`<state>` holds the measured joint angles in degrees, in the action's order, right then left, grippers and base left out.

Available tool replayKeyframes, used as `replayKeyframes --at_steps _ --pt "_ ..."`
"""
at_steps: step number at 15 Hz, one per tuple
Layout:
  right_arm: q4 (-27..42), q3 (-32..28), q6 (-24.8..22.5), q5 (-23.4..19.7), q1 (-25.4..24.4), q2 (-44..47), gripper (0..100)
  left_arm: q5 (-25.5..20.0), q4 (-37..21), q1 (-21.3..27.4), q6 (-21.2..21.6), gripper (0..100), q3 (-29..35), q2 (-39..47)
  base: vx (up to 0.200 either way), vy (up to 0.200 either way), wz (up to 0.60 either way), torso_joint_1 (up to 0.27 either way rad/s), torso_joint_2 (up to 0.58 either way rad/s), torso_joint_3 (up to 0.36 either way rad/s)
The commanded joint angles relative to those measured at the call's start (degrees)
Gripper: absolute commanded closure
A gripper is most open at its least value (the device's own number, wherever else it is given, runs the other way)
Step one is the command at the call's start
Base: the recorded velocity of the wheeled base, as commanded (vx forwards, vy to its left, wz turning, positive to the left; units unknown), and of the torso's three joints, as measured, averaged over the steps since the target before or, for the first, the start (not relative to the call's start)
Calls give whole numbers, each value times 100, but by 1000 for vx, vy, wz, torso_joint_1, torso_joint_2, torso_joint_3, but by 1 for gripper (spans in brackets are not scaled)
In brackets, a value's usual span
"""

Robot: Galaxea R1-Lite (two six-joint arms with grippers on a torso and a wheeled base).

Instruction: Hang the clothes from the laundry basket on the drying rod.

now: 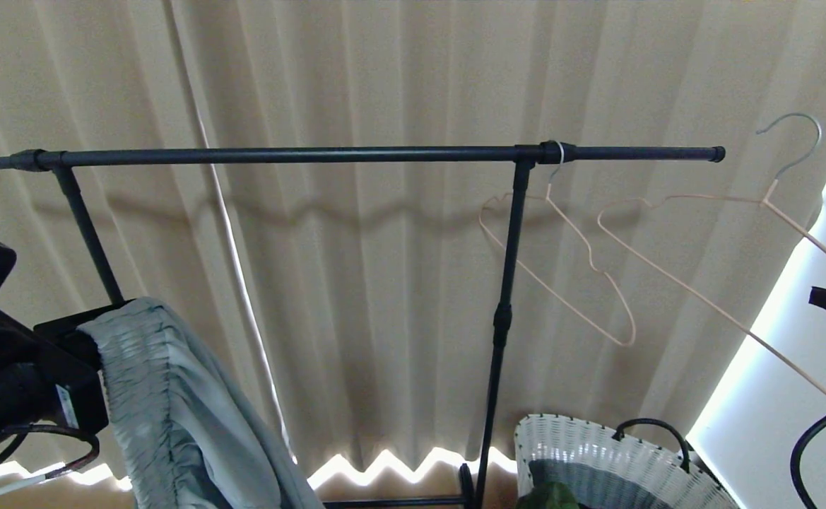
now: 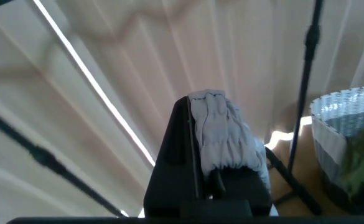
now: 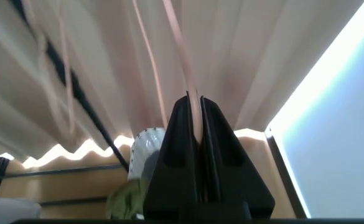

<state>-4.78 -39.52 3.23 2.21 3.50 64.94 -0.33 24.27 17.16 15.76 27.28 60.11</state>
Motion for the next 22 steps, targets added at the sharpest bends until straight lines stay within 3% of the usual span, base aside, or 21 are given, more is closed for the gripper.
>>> replayKeyframes --at_steps 1,7,12,22 --pt "-41 15 11 -36 -7 -52 100 -2 -1 -3 15 100 5 27 -200 0 0 7 -2 7" --pt "-129 32 29 -1047 -165 -579 100 -2 271 -3 -21 100 -12 80 -33 0 0 0 0 0" --pt "-85 445 11 -1056 -868 -904 100 -2 271 -11 -29 100 40 159 0 40 0 0 0 0" --pt "-120 595 2 -1047 -912 -860 100 7 271 -20 -29 100 40 168 0 200 0 3 3 3"
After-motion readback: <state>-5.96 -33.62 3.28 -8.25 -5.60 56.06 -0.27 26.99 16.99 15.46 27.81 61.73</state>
